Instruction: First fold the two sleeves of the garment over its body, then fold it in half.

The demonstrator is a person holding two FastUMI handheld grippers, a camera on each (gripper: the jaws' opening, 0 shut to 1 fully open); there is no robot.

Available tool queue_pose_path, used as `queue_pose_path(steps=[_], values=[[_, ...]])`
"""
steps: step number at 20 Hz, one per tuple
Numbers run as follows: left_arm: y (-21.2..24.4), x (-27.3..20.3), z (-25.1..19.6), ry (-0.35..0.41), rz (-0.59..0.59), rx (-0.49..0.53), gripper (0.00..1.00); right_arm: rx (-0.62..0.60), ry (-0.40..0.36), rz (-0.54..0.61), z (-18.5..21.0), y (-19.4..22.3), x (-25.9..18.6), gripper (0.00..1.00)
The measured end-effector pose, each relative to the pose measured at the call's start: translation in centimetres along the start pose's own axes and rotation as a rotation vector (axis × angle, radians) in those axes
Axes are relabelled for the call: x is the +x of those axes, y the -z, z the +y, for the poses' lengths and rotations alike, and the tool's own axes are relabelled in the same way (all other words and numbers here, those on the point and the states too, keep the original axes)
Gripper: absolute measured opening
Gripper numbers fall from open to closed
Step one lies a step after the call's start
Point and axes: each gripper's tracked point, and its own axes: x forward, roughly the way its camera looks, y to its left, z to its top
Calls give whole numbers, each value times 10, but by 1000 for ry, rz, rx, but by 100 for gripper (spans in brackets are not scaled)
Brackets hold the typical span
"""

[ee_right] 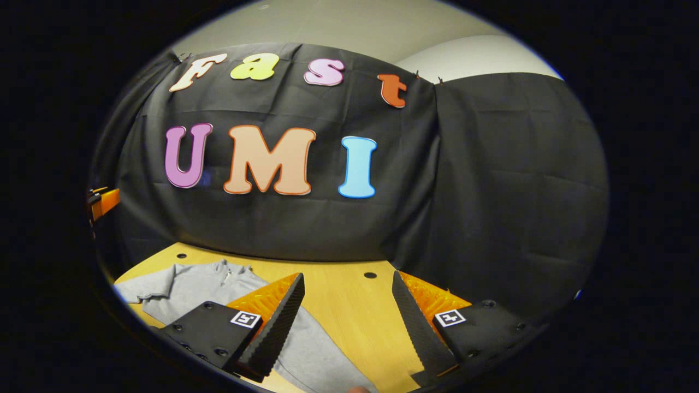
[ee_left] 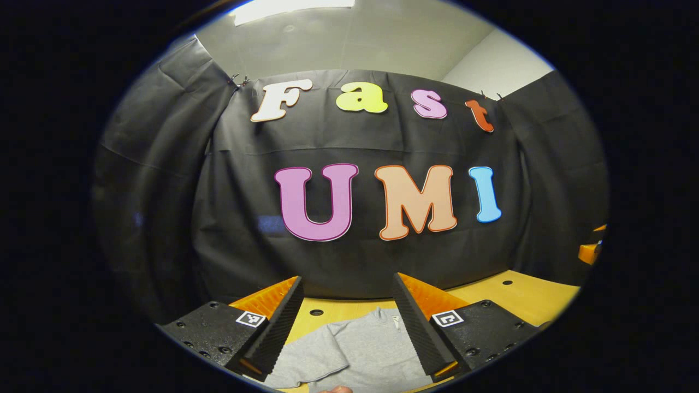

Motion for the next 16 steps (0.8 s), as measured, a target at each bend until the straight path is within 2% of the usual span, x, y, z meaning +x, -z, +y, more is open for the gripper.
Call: queue_pose_path(steps=[9,16], values=[[10,4,-29,42,32,7,94,33,49,281,-49,127,-29,100],[14,2,-50,62,46,22,94,35,17,550,-52,235,-63,100]])
